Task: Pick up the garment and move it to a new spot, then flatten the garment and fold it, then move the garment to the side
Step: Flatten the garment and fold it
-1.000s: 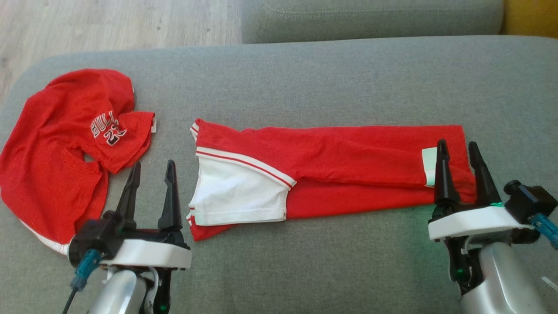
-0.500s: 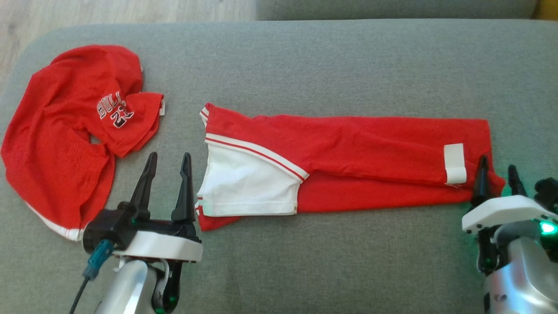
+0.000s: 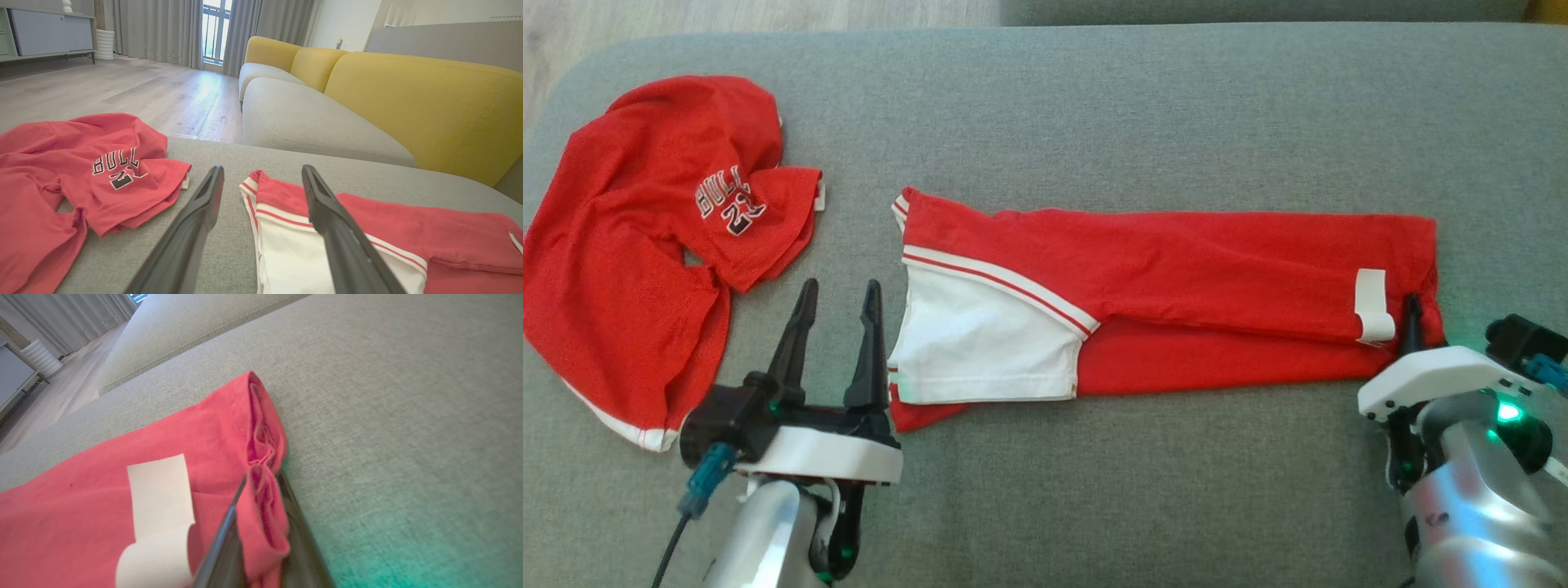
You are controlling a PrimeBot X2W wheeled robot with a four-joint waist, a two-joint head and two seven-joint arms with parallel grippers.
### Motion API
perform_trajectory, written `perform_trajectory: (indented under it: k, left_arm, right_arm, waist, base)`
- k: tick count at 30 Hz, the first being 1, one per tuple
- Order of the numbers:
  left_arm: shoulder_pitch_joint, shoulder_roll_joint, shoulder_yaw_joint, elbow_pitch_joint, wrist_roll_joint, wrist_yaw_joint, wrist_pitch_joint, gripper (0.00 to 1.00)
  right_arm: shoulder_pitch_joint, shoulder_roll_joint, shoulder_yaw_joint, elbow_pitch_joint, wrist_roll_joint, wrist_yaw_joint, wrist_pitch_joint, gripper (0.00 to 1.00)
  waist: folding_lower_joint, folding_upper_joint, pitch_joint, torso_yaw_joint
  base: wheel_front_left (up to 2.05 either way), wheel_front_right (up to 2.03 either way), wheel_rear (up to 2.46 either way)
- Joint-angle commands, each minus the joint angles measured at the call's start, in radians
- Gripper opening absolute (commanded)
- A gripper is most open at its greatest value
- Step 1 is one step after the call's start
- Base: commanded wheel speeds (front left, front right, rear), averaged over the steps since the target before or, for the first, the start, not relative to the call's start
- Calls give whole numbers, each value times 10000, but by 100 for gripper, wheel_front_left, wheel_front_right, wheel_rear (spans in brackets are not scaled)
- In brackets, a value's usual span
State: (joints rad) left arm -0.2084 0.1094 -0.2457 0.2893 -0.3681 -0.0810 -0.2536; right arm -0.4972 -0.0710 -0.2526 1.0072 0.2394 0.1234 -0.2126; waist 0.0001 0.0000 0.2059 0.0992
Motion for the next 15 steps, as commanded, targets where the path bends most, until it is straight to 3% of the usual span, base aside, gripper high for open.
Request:
perform_trajectory:
  k: [1, 6, 15]
  left_arm:
    - [-431, 43, 491, -245, 131, -48, -82, 100]
    - [-388, -24, 651, -229, 224, -121, -82, 100]
    - [-278, -162, 808, -206, 258, -242, -82, 100]
  right_arm:
    - [0, 208, 368, 217, -49, 73, -51, 0]
    - [-110, 106, -740, 4, -1204, 73, -323, 0]
    - [-252, -207, -3534, -1457, -3257, 73, -194, 0]
  waist:
    - [-1, 0, -21, -40]
    - [-1, 0, -143, -127]
    - [-1, 0, -378, -173]
  base:
    - [0, 0, 0]
    - [0, 0, 0]
    - [0, 0, 0]
